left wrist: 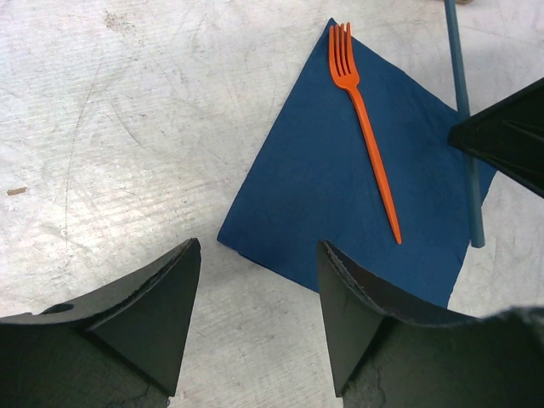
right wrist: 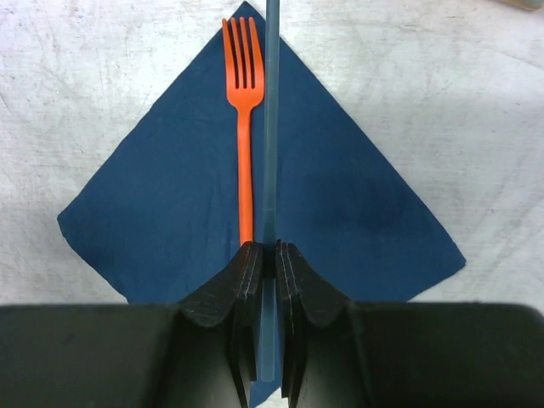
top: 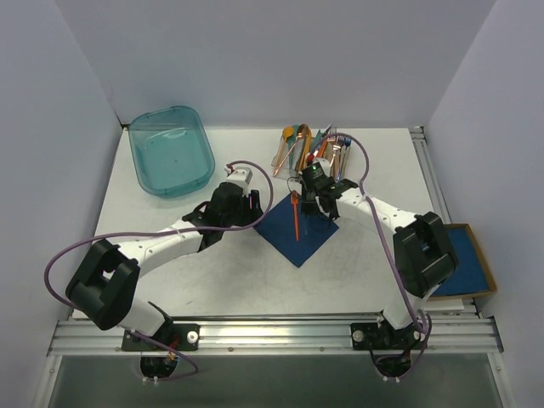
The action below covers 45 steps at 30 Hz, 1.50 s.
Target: Place the utensils on the paper napkin and roll it up
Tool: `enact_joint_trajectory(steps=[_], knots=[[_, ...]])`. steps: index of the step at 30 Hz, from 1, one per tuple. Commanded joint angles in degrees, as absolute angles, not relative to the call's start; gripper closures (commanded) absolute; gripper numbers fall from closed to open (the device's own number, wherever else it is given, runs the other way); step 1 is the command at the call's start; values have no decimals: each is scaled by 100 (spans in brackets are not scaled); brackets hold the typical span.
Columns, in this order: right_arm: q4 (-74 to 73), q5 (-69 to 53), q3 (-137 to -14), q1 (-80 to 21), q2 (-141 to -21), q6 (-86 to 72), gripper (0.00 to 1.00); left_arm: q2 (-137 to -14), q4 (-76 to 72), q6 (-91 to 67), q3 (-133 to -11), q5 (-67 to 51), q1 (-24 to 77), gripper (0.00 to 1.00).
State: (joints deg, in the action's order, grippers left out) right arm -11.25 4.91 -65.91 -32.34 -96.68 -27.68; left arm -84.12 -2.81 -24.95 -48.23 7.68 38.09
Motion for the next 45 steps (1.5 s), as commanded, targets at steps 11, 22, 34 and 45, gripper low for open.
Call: enact_joint_trajectory(steps=[11, 22, 34, 45], knots=[[-589, 334, -6732, -3270, -10397, -2733, 100, -8297, -448, -2417, -4896, 800, 3815, 34], [-439, 369, -6741, -3270, -10626, -2716, 83, -8288, -457, -2417, -4913, 791, 3823, 34], [-1019, 624, -7733, -2919, -10336, -2549, 78, -8262, -457, -2417, -4896, 773, 3823, 35], [-1538, 738, -10053, -2303, -11512, -2162, 79, -8235, -457, -2408, -4887, 800, 3823, 34]])
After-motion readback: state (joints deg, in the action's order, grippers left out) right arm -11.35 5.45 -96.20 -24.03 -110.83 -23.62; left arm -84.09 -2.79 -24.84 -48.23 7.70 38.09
